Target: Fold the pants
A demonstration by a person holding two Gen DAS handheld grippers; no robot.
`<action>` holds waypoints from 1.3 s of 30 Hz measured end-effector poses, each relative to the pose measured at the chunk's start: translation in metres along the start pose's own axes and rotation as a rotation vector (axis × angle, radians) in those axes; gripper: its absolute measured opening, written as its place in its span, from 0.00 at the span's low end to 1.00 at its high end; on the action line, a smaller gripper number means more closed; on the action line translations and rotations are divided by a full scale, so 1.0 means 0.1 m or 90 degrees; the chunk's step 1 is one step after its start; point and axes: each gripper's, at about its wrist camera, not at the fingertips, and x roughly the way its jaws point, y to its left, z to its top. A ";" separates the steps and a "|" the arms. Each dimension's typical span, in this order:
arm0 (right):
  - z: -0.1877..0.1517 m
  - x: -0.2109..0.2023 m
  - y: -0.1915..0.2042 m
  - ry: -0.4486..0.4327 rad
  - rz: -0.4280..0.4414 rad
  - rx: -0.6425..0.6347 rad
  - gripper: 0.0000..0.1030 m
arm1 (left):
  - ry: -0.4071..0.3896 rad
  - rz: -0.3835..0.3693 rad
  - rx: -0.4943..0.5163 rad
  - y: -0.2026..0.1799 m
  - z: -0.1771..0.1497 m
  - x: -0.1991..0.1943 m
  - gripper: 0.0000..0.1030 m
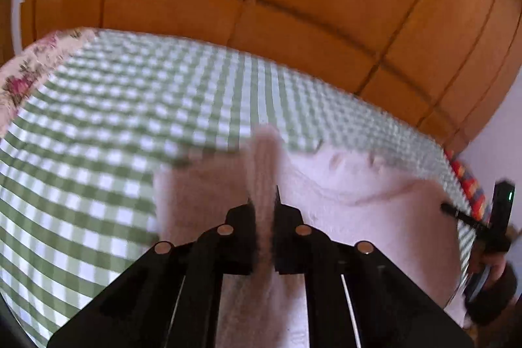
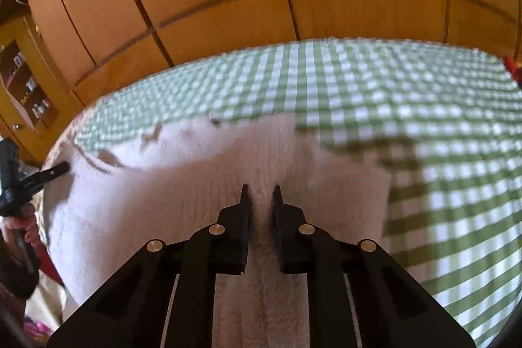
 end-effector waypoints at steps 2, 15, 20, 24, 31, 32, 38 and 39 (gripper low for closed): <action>0.11 -0.08 0.00 -0.028 -0.003 0.010 0.11 | -0.032 0.005 -0.007 -0.01 0.10 -0.08 0.06; -0.08 0.54 -0.19 -0.003 -0.096 0.029 0.11 | 0.020 0.122 -0.041 0.22 -0.15 0.82 0.10; -0.16 0.59 -0.14 -0.024 -0.125 0.008 0.14 | 0.025 0.119 -0.045 0.27 -0.16 0.94 0.13; -0.18 0.60 -0.15 -0.031 -0.126 0.013 0.17 | 0.022 0.118 -0.036 0.26 -0.16 0.94 0.19; -0.18 0.57 -0.13 -0.036 -0.141 0.007 0.23 | -0.056 0.102 -0.006 -0.08 -0.31 0.51 0.76; -0.19 0.56 -0.13 -0.037 -0.143 0.007 0.24 | -0.061 0.094 0.009 -0.18 -0.35 0.46 0.76; -0.21 0.54 -0.11 -0.043 -0.162 -0.001 0.29 | -0.072 0.055 0.128 -0.72 -0.58 0.35 0.81; -0.21 0.53 -0.11 -0.044 -0.165 -0.001 0.30 | -0.063 0.060 0.149 -0.79 -0.61 0.40 0.81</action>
